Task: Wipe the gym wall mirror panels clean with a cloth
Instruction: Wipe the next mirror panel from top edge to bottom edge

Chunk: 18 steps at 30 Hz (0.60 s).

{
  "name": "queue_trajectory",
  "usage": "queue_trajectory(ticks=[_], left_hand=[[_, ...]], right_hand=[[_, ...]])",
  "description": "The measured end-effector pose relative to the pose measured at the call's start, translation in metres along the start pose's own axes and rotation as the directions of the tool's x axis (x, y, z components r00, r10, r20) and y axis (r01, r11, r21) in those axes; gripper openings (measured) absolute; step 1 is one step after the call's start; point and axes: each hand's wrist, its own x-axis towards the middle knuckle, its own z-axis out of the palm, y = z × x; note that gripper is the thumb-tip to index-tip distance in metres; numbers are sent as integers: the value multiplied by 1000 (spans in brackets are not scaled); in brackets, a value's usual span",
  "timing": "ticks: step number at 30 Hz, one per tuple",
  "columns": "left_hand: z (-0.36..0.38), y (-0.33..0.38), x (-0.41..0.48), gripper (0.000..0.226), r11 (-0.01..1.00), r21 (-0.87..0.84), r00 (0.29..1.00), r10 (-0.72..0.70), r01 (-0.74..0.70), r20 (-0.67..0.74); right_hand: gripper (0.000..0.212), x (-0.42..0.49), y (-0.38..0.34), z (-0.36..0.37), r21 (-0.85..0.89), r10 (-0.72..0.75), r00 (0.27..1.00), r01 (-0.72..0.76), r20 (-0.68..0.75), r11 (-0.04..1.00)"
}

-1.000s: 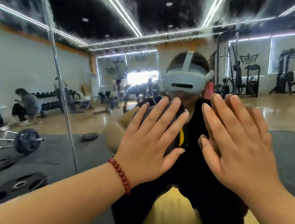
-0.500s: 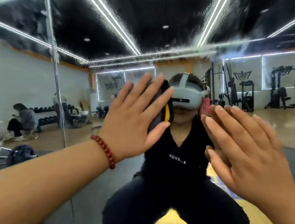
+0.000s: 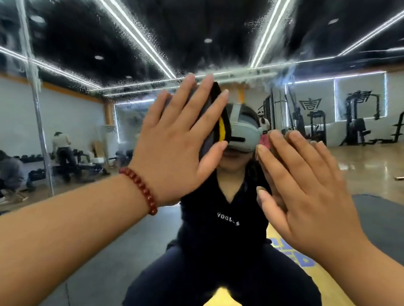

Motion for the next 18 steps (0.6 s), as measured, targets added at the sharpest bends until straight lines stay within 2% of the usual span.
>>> queue_trajectory(ticks=[2, 4, 6, 8, 11, 13, 18], left_hand=[[2, 17, -3, 69, 998, -17, 999, 52, -52, -13], [6, 36, -20, 72, 974, -50, 975, 221, -220, 14], [4, 37, -26, 73, 950, -50, 950, 310, -307, 51], [1, 22, -6, 71, 966, -31, 966, 258, -258, 13], [-8, 1, 38, 71, 1000, -18, 1000, 21, -21, -11], [-8, 12, 46, 70, 999, -31, 998, -42, 41, -41], [2, 55, 10, 68, 966, -48, 967, 256, -255, 2]], right_hand=[[57, 1, 1, -1, 27, 0, 1000, 0, 7, 1000], [55, 1, 3, -4, 64, -2, 1000, 2, 2, 998], [52, 1, 7, -9, 83, -14, 1000, 15, -7, 996], [48, 3, 15, -12, 85, -22, 999, 24, -26, 996], [49, 13, 28, -14, 56, 15, 999, -12, -41, 998], [55, 20, 35, -14, 31, 59, 998, -58, -36, 998], [60, 13, 39, -13, 32, 101, 995, -100, -21, 994]])
